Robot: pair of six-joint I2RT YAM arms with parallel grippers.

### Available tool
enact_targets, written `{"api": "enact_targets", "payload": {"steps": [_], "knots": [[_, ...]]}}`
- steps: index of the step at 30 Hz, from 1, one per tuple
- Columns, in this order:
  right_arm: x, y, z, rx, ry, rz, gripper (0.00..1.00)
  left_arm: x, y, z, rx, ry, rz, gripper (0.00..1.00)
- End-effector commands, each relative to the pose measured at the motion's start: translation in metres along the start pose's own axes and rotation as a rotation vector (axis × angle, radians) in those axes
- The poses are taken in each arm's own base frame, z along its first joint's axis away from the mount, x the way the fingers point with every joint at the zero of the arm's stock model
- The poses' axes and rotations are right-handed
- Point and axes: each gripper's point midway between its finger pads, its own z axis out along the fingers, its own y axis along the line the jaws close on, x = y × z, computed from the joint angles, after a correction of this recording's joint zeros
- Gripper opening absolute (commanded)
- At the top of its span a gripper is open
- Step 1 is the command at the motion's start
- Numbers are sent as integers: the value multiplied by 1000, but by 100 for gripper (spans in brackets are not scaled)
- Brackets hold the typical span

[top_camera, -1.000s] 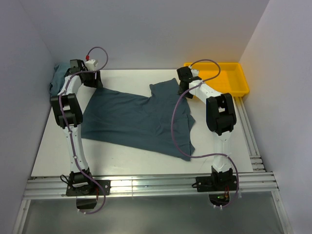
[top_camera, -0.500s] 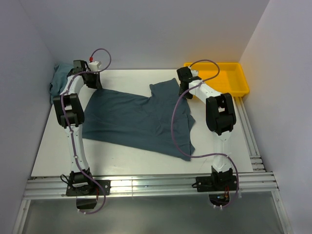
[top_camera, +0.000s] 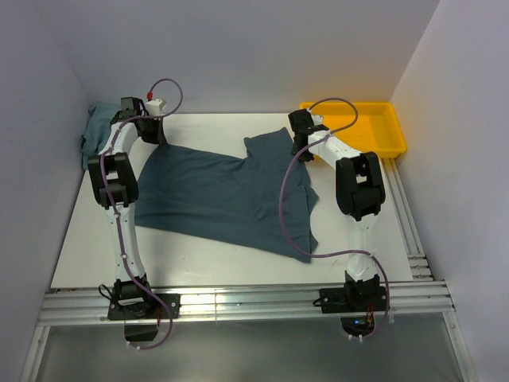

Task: Roll the t-shirts
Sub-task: Fold the tshirt

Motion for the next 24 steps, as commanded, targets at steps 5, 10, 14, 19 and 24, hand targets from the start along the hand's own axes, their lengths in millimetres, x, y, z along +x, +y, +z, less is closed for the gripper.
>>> {"api": "enact_targets", "payload": {"steps": [5, 10, 14, 19, 24], "knots": [[-8, -8, -2, 38, -26, -20, 35, -47, -3, -27, -33, -98, 44, 0], [-4, -5, -4, 36, -34, -45, 47, -43, -2, -26, -33, -94, 39, 0], [-3, -4, -4, 50, -37, -60, 43, -42, -2, -24, -32, -93, 34, 0], [-1, 0, -4, 54, -33, -76, 31, -43, -3, -24, -28, -97, 29, 0], [1, 0, -1, 49, -27, -76, 23, -45, -3, -27, -30, -102, 32, 0]]}}
